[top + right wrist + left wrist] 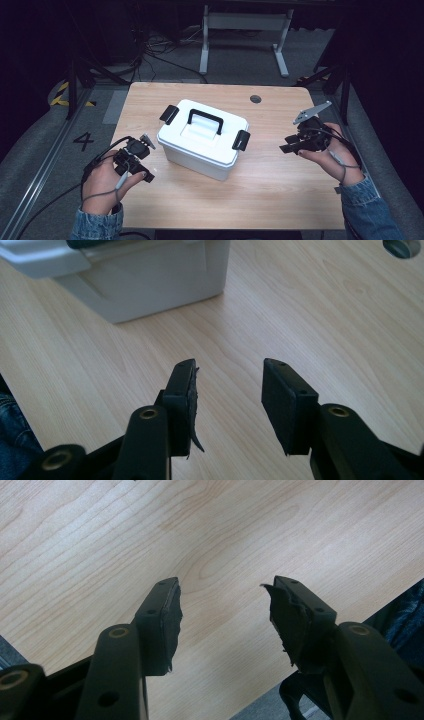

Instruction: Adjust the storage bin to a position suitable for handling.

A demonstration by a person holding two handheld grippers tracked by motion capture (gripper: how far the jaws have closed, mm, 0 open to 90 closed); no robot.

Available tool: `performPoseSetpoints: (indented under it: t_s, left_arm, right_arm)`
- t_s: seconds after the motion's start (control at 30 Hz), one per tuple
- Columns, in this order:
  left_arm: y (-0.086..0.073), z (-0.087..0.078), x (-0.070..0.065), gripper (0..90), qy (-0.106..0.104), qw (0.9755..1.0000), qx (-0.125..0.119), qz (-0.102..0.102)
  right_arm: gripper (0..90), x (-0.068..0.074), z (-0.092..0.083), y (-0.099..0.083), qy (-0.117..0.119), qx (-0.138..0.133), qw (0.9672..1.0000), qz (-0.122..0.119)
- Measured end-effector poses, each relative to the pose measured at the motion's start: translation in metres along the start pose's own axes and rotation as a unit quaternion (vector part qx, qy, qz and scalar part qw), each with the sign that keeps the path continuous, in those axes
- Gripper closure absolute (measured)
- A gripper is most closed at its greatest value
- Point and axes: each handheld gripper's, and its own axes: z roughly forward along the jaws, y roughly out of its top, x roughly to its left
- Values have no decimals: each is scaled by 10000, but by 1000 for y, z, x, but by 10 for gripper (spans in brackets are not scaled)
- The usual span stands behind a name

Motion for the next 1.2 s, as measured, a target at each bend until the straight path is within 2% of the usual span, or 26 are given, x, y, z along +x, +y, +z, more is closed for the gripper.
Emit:
performPoseSetpoints:
  t_s: [0.03, 0.17, 0.2, 0.3, 0.47, 0.63, 0.73, 0.8, 0.9, 0.97, 1.03, 1.13, 1.2]
  left_arm:
    - [0, 0, 1, 471, -8, 10000, -17, 3]
    - [-1, 0, 1, 476, 54, 10000, -41, 29]
    - [-2, 1, 2, 494, 69, 9999, -92, 33]
    - [-2, 2, 2, 497, 188, 9997, -106, 123]
    - [-4, 2, 1, 511, 254, 9995, -149, 124]
    - [-10, -6, -1, 608, 362, 9987, -339, 141]
    - [-13, -10, -1, 647, 367, 9980, -491, 149]
    - [-15, -12, -1, 665, 244, 9982, -540, 54]
    - [-18, -14, -1, 664, 274, 9976, -630, 26]
    - [-18, -15, 0, 663, 325, 9975, -626, 72]
    - [-20, -14, 0, 661, 191, 9976, -665, -58]
    - [-21, -15, 2, 653, 216, 9975, -669, 6]
    - [-21, -15, 2, 646, 90, 9978, -645, -101]
  right_arm:
    - [572, 2, 0, 9, 29, -46, 10000, -79]
    - [570, 3, 0, 19, 60, -84, 9998, -144]
    - [569, 5, -1, 27, 88, -115, 9997, -204]
    - [572, 7, -1, 34, 119, -131, 9995, -243]
    - [581, 12, 2, 56, 186, -165, 9989, -387]
    - [581, 16, 8, 74, 249, -82, 9983, -517]
    - [580, 17, 10, 84, 302, -101, 9979, -557]
    - [580, 17, 12, 91, 319, -102, 9978, -575]
    - [583, 19, 17, 103, 313, -36, 9973, -666]
    - [584, 20, 18, 106, 338, 20, 9969, -710]
    - [584, 21, 22, 114, 265, 95, 9965, -791]
    - [584, 22, 25, 126, 298, 136, 9959, -841]
    - [582, 21, 26, 130, 319, 106, 9958, -847]
